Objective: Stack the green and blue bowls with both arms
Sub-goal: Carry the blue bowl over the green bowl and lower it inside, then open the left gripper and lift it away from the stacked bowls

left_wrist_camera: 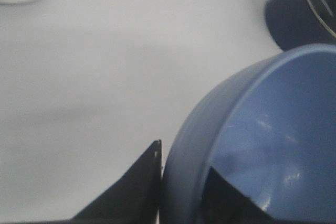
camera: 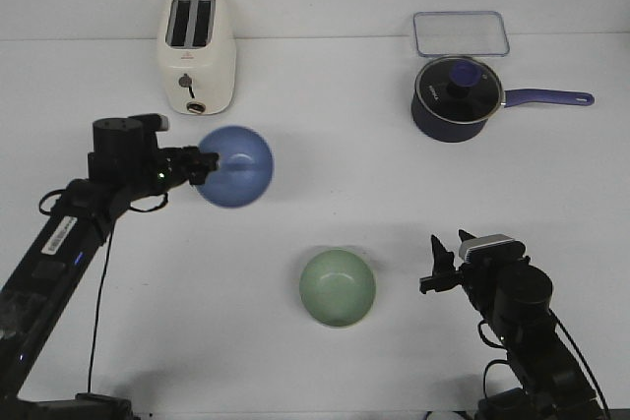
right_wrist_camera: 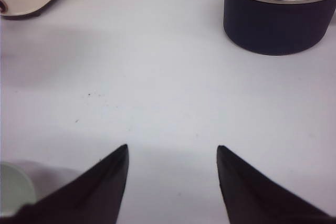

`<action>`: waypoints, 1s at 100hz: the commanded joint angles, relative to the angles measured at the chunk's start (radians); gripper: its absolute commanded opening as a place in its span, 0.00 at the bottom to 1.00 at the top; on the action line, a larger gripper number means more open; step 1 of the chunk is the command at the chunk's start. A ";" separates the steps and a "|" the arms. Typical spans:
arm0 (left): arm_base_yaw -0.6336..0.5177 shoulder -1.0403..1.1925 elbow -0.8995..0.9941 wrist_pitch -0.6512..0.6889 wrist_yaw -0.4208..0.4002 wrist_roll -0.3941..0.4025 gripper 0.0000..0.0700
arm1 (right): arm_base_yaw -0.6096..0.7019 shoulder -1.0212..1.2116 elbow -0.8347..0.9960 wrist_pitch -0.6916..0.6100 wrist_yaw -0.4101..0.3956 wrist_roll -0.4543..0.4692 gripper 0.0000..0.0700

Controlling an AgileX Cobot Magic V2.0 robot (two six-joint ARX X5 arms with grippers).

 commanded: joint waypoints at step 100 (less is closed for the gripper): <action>-0.495 0.044 -0.180 0.188 -0.006 -0.008 0.61 | 0.002 0.004 0.005 0.003 0.002 -0.009 0.47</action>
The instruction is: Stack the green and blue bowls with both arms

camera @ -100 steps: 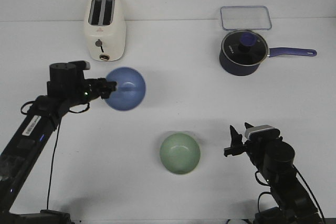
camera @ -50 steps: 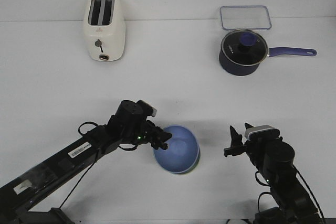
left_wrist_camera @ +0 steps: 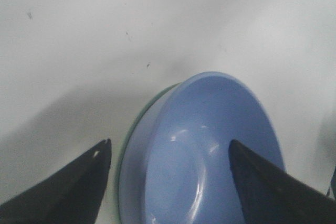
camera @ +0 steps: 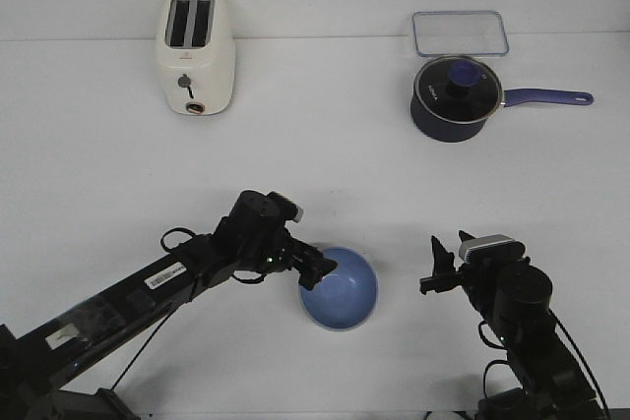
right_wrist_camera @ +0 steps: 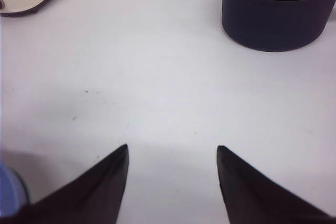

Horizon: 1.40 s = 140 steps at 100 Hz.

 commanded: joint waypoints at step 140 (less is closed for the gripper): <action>0.529 -1.082 -0.596 0.365 -0.535 0.260 0.02 | -0.063 -0.461 -0.172 0.197 0.131 -0.008 0.00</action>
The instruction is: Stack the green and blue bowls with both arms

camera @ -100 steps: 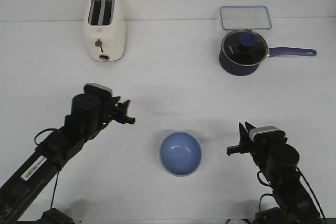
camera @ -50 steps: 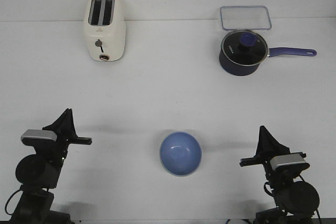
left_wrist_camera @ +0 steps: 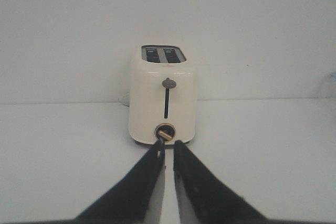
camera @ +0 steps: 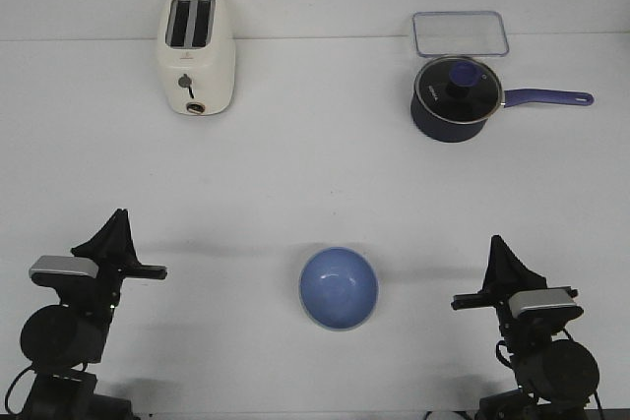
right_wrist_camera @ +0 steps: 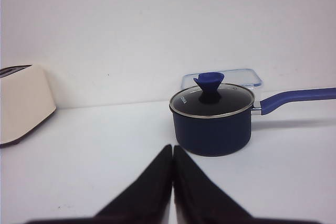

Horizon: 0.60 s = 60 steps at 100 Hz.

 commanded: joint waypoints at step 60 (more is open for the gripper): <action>0.100 -0.211 -0.213 -0.001 0.060 -0.003 0.02 | 0.002 0.000 0.001 0.016 0.001 -0.008 0.00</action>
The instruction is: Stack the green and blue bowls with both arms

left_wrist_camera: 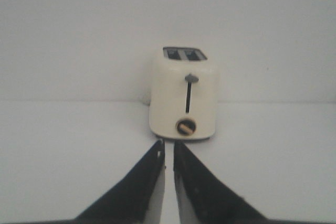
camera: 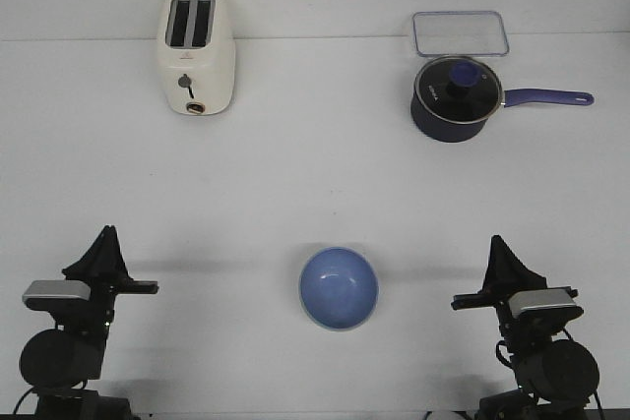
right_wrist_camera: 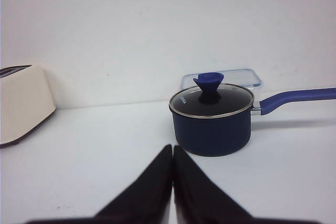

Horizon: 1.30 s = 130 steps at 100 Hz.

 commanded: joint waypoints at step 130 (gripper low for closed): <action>0.074 -0.248 -0.250 -0.071 0.065 -0.048 0.02 | 0.002 -0.001 0.001 0.015 0.001 -0.008 0.00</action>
